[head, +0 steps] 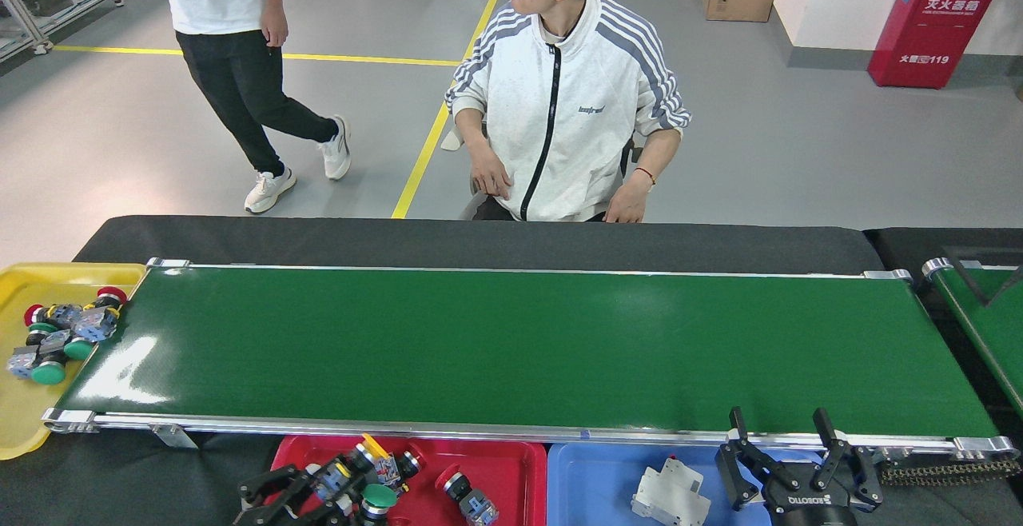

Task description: Pick switch part from conveyor to tray

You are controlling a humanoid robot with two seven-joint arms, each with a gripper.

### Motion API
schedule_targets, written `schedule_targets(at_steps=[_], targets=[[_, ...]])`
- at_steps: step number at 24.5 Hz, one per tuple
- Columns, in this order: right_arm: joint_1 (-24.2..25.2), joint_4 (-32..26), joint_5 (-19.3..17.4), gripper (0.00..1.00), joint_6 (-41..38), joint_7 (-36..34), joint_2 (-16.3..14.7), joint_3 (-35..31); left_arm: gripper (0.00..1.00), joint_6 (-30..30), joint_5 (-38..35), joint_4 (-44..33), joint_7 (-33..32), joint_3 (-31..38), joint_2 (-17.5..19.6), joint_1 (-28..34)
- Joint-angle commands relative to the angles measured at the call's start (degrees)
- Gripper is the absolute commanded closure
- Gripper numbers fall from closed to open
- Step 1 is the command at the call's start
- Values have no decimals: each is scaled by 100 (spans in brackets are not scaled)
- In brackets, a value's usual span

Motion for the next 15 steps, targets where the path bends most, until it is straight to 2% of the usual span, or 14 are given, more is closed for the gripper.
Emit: schedule_targets(at_steps=[1,4,7,11,15], targets=[[-15,-80,-16,1,1,-14,22,-39,44,72,-34,-84,25,138,-130,-16],[-15,-80,-16,1,1,-14,13,-48,0,55,-25,-102,69,323,-166,36],[-6,-80,-16,1,1,-14,22,-48,0,72,19,-225,69,419,-192,63],[29,-80,-16,1,1,-14,22,-39,0,2,71,-330,25,1263,-368,300],[29,-80,-16,1,1,-14,22,-39,0,-42,80,-357,25,1421,-368,476]])
